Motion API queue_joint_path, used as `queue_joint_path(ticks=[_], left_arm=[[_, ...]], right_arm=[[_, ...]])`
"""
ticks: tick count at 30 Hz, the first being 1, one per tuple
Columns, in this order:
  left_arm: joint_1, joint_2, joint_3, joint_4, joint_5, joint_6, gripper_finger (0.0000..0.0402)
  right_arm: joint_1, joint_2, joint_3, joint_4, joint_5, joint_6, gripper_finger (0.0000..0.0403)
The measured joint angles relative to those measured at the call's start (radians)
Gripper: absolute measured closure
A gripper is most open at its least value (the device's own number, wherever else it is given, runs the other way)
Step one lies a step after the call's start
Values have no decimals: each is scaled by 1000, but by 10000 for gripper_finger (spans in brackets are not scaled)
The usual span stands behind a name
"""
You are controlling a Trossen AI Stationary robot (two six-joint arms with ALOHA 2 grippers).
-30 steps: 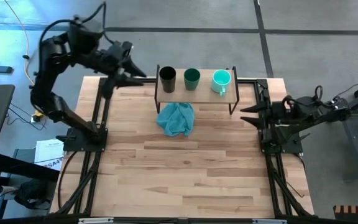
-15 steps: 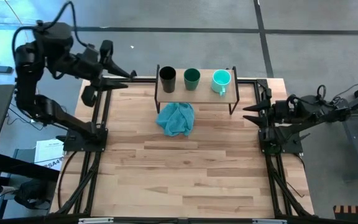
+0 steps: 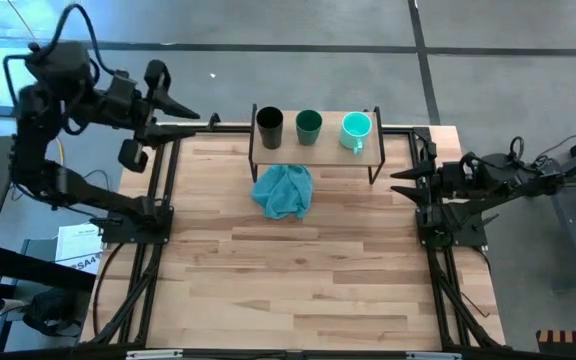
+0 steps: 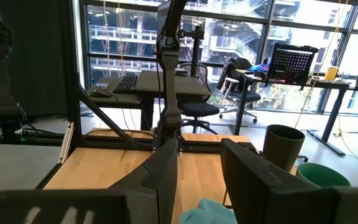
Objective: Stack small to large cups/mugs on shelf
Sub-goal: Return to Home Position
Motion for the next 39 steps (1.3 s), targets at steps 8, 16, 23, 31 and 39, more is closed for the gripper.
queue_joint_path(ticks=[8, 16, 23, 31, 39], left_arm=[[0, -161, -396, 355, -55, -97, 266], [0, -281, -642, 524, -118, -156, 266], [0, -383, -882, 719, -118, -242, 266], [0, -477, -1068, 866, -142, -296, 266], [-1, -502, -1222, 1021, -150, -331, 266]], right_arm=[[0, 0, 0, 1, 0, 5, 291], [0, 0, 0, 4, 34, 29, 291], [0, 0, 0, 1, 42, 45, 291], [0, 0, 0, 1, 42, 72, 291], [0, 0, 0, -7, 42, 115, 291]])
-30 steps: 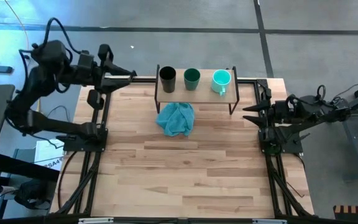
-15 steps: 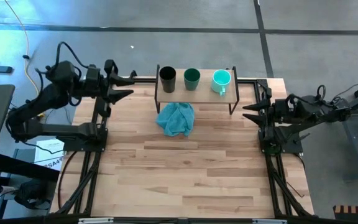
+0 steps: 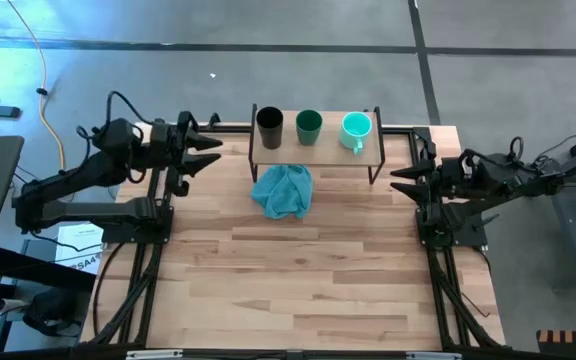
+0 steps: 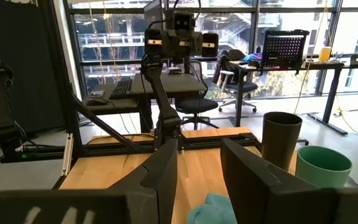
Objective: Stack small to large cups/mugs on shelf
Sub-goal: Return to Home Position
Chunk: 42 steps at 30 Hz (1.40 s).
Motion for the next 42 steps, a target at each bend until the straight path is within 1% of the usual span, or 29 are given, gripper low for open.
queue_joint_path(ticks=[4, 8, 12, 15, 18, 22, 26, 28, 30, 35, 39, 42], left_arm=[[0, 1, -75, 81, -20, -42, 266], [0, 1, -127, 150, -29, -71, 266], [0, 1, -134, 136, -30, -72, 266], [0, 2, -134, 113, -36, -71, 266], [-20, 2, -134, 112, -40, -56, 266], [-77, -1, -145, 110, -41, 9, 266], [-120, -34, -215, 147, -106, 10, 266], [-133, -67, -261, 190, -127, 10, 266], [-138, -110, -305, 223, -126, 6, 266], [-137, -232, -400, 228, -129, -22, 266], [-137, -311, -449, 237, -133, -43, 266], [-137, -344, -473, 241, -148, -52, 266]], right_arm=[[0, -12, -40, 45, 3, 26, 291], [0, -71, -174, 188, 6, 53, 291], [0, -140, -305, 358, 6, 54, 291], [0, -189, -364, 415, 7, 45, 291], [0, -229, -390, 407, 8, 48, 291], [0, -249, -395, 388, -13, 35, 291], [0, -249, -395, 383, -28, 18, 291], [0, -248, -395, 380, -28, 17, 291], [0, -249, -395, 375, -28, 17, 291], [0, -248, -395, 337, -35, 16, 291], [0, -248, -395, 310, -74, 16, 291], [0, -248, -396, 293, -85, 19, 291]])
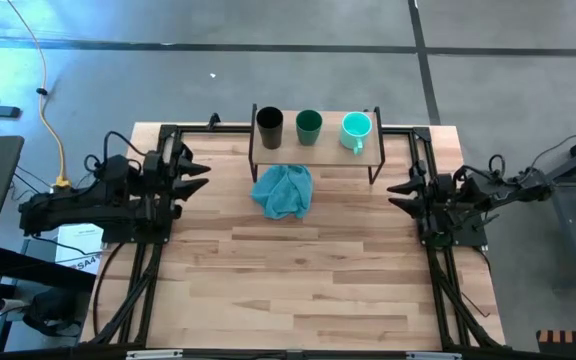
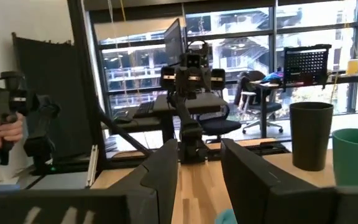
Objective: Stack small to large cups/mugs on shelf
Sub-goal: Return to Home Position
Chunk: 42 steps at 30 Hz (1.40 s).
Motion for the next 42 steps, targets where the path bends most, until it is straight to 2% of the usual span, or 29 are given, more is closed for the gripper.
queue_joint_path(ticks=[3, 9, 11, 15, 19, 25, 28, 31, 37, 42], left_arm=[[0, -11, -23, 15, -9, -16, 266], [0, 10, -45, 54, -9, -47, 266], [0, 22, -45, 72, -8, -57, 266], [0, 61, -45, 91, -3, -70, 266], [0, 115, -45, 129, -1, -70, 266], [0, 184, -45, 180, 4, -70, 266], [0, 182, -45, 159, 23, -68, 266], [0, 128, -60, 120, 25, -61, 266], [0, -111, -156, 21, 2, -97, 266], [0, -285, -204, -22, -16, -97, 266]], right_arm=[[0, 0, -47, 81, -28, -4, 291], [0, 2, -207, 375, -104, -27, 291], [0, 2, -236, 414, -126, -17, 291], [-26, 1, -251, 383, -154, 31, 291], [-110, 0, -251, 293, -194, 104, 291], [-267, -2, -251, 283, -399, 157, 291], [-317, -15, -251, 265, -452, 161, 291], [-343, -43, -251, 228, -481, 158, 291], [-348, -141, -251, 145, -481, 140, 291], [-347, -195, -251, 116, -397, 106, 291]])
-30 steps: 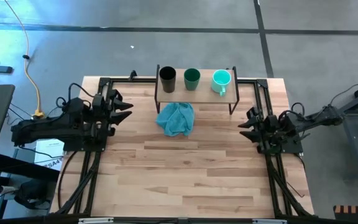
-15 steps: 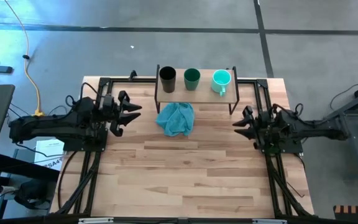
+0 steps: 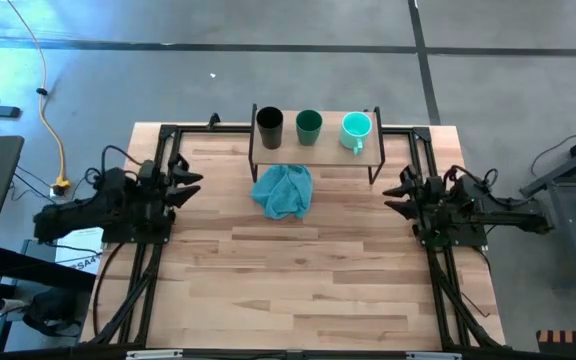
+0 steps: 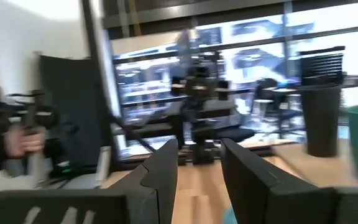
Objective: Stack small to large cups/mugs on shelf
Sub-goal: Return to Home Position
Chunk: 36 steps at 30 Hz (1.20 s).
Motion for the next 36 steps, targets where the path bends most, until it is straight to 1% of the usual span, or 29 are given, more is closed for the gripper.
queue_joint_path(ticks=[3, 8, 11, 14, 18, 22, 27, 36], left_arm=[[0, -77, -6, -62, -11, 0, 266], [0, -78, -11, -80, 5, 1, 266], [0, -78, -19, -77, -13, -1, 266], [0, -77, -24, -37, -74, -1, 266], [1, -77, -65, 14, -107, -2, 266], [0, -77, -124, 85, -112, -64, 266], [0, -78, -180, 187, -98, -95, 266], [0, -78, -189, 215, -151, -95, 266]], right_arm=[[0, -6, 0, -4, 54, -19, 291], [0, -6, 0, -4, 58, -23, 291], [0, -6, 0, -5, 64, -26, 291], [0, -8, -29, 40, 77, -26, 291], [0, -8, -71, 98, 91, -3, 291], [0, -8, -91, 131, 91, 4, 291], [0, -8, -91, 135, 91, 4, 291], [0, -8, -91, 136, 91, 13, 291]])
